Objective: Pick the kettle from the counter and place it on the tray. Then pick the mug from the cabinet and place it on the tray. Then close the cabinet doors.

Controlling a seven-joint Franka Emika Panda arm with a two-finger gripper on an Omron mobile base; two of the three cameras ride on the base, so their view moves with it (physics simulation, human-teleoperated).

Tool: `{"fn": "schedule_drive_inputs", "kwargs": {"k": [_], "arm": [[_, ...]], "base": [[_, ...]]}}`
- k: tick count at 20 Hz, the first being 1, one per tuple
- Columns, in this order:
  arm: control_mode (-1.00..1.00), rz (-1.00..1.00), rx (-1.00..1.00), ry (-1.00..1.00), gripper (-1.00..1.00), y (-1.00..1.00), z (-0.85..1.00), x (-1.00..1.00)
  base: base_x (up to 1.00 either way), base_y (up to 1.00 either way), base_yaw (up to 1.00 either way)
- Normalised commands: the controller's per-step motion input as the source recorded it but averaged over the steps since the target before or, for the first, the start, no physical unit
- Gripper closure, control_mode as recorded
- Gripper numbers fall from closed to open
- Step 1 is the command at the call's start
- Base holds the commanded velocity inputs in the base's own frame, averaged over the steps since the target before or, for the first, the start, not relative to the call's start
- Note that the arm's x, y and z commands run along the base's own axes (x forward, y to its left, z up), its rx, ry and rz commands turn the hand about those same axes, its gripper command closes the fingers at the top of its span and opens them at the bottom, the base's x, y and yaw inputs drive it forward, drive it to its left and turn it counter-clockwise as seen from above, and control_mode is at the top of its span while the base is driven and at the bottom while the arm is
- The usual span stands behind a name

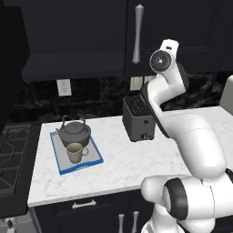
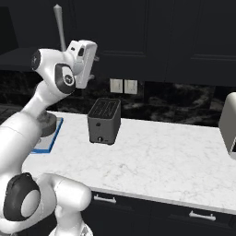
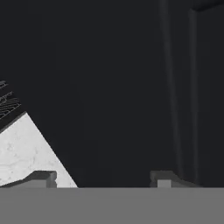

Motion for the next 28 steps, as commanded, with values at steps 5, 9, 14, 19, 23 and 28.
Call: {"fn": "schedule_drive_inputs", "kwargs": {"k": [5, 9, 14, 19, 23, 28], "arm": [[-1.00, 0.00, 0.00, 0.13, -1.00, 0.23, -0.08, -0.97], [-1.00, 0.05, -0.06, 0.08, -1.00, 0.39, -0.15, -0.99], [-1.00, 0.14, -0.21, 0.12, -1.00, 0.53, -0.45, -0.66], [-1.00, 0.11, -0.19, 0.17, -1.00, 0.63, -0.44, -0.12], [-1.00, 0.05, -0.15, 0.12, -1.00, 0.58, -0.40, 0.00], [-1.00, 0.00, -0.05, 0.08, -1.00, 0.29, -0.16, 0.00]], "base": [[0.00, 0.00, 0.00], [0.00, 0.00, 0.00], [0.00, 0.00, 0.00], [0.00, 0.00, 0.00], [0.00, 0.00, 0.00], [0.00, 0.00, 0.00]]}}
